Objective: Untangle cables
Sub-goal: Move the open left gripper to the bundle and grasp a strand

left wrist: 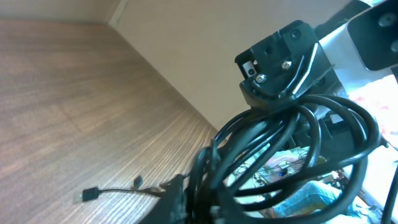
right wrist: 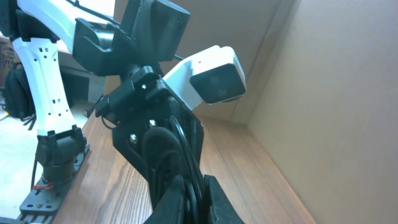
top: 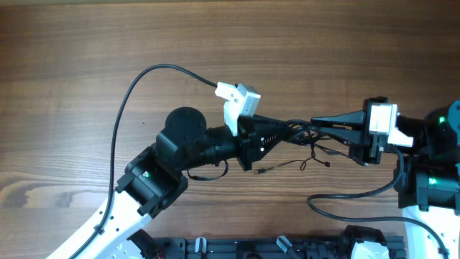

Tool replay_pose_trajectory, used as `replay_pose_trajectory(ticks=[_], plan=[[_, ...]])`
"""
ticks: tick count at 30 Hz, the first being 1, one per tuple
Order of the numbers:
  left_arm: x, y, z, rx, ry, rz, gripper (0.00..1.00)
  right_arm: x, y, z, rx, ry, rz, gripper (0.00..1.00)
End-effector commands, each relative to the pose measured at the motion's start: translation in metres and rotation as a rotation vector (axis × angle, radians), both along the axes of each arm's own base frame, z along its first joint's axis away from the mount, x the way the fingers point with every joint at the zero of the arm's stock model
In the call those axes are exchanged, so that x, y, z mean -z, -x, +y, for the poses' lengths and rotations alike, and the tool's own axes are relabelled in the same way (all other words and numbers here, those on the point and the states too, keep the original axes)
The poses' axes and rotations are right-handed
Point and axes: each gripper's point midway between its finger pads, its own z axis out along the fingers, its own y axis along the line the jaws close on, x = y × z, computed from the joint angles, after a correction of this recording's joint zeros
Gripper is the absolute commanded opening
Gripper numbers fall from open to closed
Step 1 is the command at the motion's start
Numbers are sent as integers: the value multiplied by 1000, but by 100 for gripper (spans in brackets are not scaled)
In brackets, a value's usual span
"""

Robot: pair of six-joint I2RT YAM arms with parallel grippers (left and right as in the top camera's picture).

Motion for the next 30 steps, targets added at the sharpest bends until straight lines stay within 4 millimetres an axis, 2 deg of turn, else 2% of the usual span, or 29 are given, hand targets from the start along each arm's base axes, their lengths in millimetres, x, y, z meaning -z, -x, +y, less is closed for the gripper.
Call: replay_pose_trajectory(ticks=[1,6,10,12,15,16,22,26,28,30], plan=[[14,-15,2,-68,-52,-16,4,-3,12,2,-59,7,-23,4],[22,-48,21,-288,-105,-25,4,-3,12,2,-59,6,-18,4],[24,-75,43,-489,-138,-47,4,-3,12,2,-58,2,10,4],[23,-84,54,-568,-146,-56,4,-3,12,2,-57,2,15,4],[8,-96,84,-735,-79,-23,4,-2,9,1,-42,-2,30,4],[-1,-99,96,-779,-47,-21,4,-1,2,1,-4,-10,65,4],[-45,-101,159,-949,126,-29,4,4,1,0,3,-19,125,4],[-66,-96,194,-1035,259,4,4,6,1,0,3,-22,144,4],[-69,-96,201,-1051,274,0,4,6,1,0,3,-22,144,4],[-67,-94,196,-1019,257,2,4,6,0,0,11,-22,144,4]])
